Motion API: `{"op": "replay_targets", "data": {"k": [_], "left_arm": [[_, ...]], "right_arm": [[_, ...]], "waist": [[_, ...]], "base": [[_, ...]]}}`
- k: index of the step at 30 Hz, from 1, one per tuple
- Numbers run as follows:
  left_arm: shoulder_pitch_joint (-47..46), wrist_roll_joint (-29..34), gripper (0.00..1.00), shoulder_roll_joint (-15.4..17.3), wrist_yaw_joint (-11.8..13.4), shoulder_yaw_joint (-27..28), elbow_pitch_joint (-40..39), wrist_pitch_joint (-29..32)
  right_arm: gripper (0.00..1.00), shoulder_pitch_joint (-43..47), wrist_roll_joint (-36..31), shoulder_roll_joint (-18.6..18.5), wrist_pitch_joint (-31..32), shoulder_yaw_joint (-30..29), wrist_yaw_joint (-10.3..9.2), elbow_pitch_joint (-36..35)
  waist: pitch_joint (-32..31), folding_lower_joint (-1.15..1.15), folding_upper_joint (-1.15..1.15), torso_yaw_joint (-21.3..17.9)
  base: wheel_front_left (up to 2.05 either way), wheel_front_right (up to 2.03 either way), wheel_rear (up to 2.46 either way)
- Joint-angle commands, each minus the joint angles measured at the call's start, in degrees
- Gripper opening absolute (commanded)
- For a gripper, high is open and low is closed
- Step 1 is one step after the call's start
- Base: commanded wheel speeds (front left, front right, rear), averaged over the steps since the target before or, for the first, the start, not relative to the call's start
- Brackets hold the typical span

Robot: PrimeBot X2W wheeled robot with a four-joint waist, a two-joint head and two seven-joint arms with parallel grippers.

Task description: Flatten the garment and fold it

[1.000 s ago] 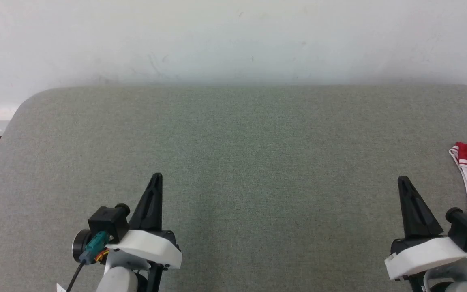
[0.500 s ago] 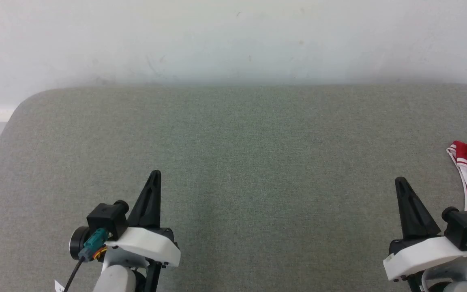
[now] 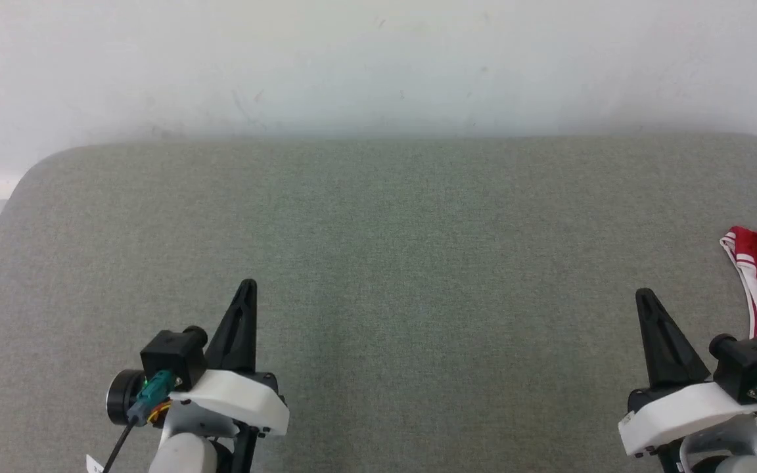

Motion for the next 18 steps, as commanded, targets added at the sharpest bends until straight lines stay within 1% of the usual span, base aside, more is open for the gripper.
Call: {"op": "replay_targets", "data": {"k": [1,18], "left_arm": [[0.9,0.7,0.00,0.0,0.4,0.3,-0.6,0.5],[1.8,2.4,0.00,-0.1,0.9,1.0,-2.4,2.3]], "right_arm": [[0.00,-0.6,-0.4,0.1,0.2,0.3,-0.03,0.1],[0.00,-1.0,-1.5,0.1,1.1,0.8,-0.05,0.1]], "waist": [[0.0,0.00,0.00,-0.1],[0.0,0.00,0.00,-0.5]], "base": [[0.00,0.00,0.00],[0.00,0.00,0.00]]}}
